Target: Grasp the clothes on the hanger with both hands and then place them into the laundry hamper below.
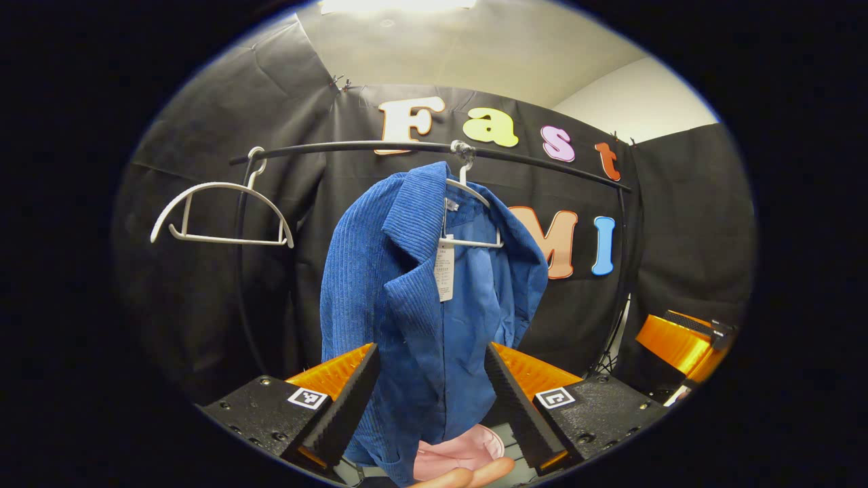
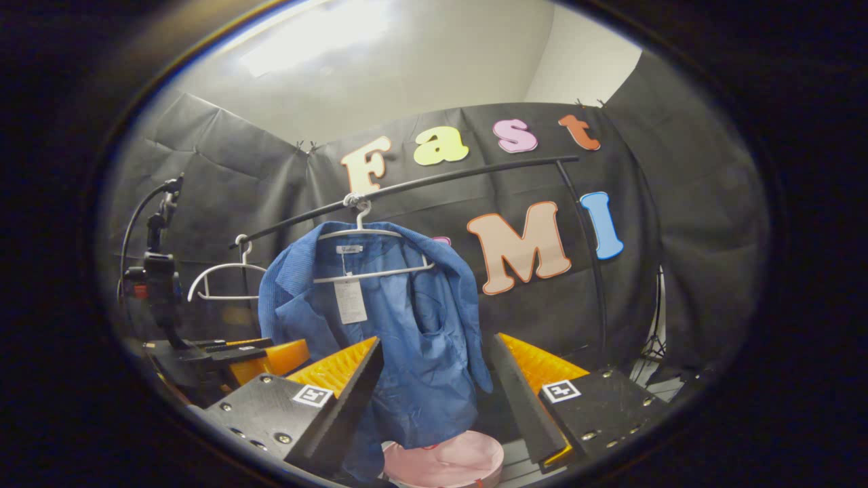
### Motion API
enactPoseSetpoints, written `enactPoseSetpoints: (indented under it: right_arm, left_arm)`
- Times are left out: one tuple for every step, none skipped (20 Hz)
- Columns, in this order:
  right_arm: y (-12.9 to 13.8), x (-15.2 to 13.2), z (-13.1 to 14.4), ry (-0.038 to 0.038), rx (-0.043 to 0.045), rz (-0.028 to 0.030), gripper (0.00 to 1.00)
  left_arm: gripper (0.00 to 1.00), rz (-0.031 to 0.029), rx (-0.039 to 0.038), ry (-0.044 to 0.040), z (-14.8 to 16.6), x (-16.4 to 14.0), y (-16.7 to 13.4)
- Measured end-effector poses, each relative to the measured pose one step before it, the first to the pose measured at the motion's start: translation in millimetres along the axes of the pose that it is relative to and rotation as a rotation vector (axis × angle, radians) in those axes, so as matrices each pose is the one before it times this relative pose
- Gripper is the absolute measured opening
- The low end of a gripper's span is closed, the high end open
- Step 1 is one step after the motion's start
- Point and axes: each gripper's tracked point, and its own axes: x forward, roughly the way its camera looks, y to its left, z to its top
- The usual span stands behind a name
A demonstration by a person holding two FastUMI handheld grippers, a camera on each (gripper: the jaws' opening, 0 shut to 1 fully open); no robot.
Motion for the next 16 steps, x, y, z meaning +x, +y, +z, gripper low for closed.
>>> enactPoseSetpoints:
  right_arm:
    - [2.33,10.08,1.94,-0.00594,-0.01751,0.00888,0.94]
    - [2.94,10.40,-1.41,0.00198,-0.01344,0.00795,0.96]
    - [0.86,12.44,0.08,0.00650,-0.00622,0.00151,0.94]
    - [0.57,12.40,-3.96,0.01499,-0.00624,0.00354,0.96]
    - [0.04,13.99,-2.58,0.00940,-0.01033,0.00758,0.96]
    - [-1.71,16.26,-3.76,0.01225,-0.01315,0.00527,0.94]
    - [-5.64,16.45,-1.37,0.00982,-0.01429,-0.00016,0.96]
    - [-6.08,17.60,-0.49,0.00378,-0.01238,-0.00737,0.96]
    - [-6.57,18.38,4.65,-0.01967,-0.01272,-0.00381,0.96]
    - [-6.61,18.39,3.74,-0.01484,-0.00695,-0.00861,0.94]
    - [-7.21,15.96,3.26,-0.00638,0.00288,-0.01179,0.95]
    - [-4.54,17.19,2.23,-0.00523,0.01274,-0.00261,0.96]
    - [-3.24,17.75,2.02,-0.00009,0.02634,-0.00619,0.96]
    - [0.81,12.54,-2.04,0.01863,0.02130,0.01254,0.96]
    - [1.91,11.93,-2.32,0.00966,0.01804,0.03099,0.94]
    - [1.76,11.95,-1.00,0.01303,0.01008,0.01411,0.96]
  left_arm:
    - [0.92,0.00877,0.00141,0.00034,0.05,0.93,6.01]
    - [0.92,0.00541,0.00243,-0.00049,-0.59,-0.55,5.19]
    - [0.92,0.00221,0.00216,-0.00111,1.67,2.60,3.81]
    - [0.95,0.00625,0.00115,-0.00259,-0.04,2.51,3.76]
    - [0.92,0.01536,-0.00153,0.00537,-1.72,1.01,3.48]
    - [0.92,0.01122,-0.00295,0.00630,-2.56,2.02,5.08]
    - [0.92,-0.00134,0.00052,0.00350,-0.27,2.29,2.32]
    - [0.92,-0.00385,0.00364,0.00089,-1.63,1.43,0.11]
    - [0.92,-0.00043,0.00669,-0.00104,0.39,0.57,0.61]
    - [0.92,0.00480,0.00282,-0.00112,-0.36,-0.21,1.45]
    - [0.92,0.00585,-0.00251,0.00113,-0.89,0.07,0.82]
    - [0.92,0.00271,-0.00608,0.00057,-0.91,0.29,-1.53]
    - [0.92,0.00500,-0.00507,0.00088,0.06,0.81,-1.51]
    - [0.92,0.00659,0.00250,0.00723,-1.44,1.27,-0.80]
    - [0.92,0.01246,0.00399,0.00510,-0.81,0.27,0.56]
    - [0.92,0.00433,0.00578,-0.00550,1.17,1.01,-2.85]
